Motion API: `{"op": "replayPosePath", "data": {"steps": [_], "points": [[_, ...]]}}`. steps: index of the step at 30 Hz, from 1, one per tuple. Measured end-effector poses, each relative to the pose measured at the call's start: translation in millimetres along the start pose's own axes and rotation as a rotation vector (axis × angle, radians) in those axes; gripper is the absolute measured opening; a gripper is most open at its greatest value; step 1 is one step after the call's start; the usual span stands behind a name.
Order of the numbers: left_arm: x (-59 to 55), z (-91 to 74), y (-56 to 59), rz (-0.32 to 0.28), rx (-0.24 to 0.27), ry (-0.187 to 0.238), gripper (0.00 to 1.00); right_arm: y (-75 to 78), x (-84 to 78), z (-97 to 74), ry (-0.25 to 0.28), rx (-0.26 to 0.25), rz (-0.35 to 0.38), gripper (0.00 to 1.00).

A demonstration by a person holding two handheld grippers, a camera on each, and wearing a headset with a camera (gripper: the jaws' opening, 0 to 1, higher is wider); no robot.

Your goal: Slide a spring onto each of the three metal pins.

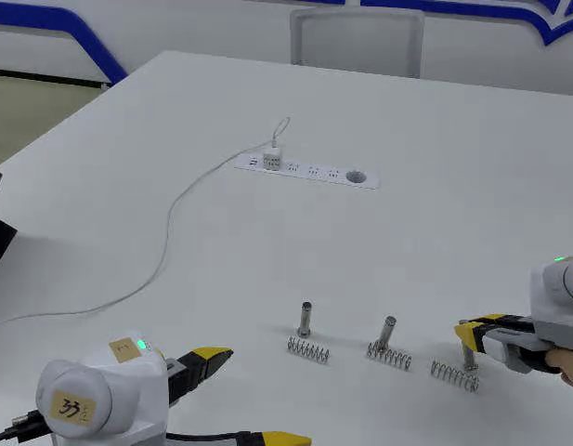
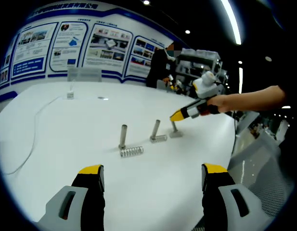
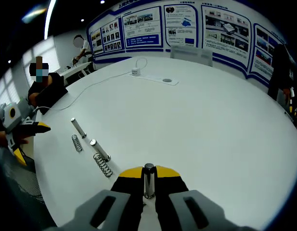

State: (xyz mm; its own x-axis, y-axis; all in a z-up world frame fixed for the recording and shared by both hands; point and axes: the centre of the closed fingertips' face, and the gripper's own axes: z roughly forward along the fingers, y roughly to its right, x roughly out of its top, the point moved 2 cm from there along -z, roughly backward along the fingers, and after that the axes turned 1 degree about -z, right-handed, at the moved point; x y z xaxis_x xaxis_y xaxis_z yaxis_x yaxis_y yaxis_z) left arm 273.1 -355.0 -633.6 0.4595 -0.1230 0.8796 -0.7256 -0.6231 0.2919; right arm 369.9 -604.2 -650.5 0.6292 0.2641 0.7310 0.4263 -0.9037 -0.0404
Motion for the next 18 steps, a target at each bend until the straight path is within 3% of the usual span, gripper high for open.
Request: {"op": "replayPosePath", "data": {"steps": [18], "points": [[-0.1, -0.5, 0.5, 0.004, 0.000, -0.003, 0.84, -3.9, 3.0, -2.8, 0.041, -0.005, -0.015, 0.08]]}}
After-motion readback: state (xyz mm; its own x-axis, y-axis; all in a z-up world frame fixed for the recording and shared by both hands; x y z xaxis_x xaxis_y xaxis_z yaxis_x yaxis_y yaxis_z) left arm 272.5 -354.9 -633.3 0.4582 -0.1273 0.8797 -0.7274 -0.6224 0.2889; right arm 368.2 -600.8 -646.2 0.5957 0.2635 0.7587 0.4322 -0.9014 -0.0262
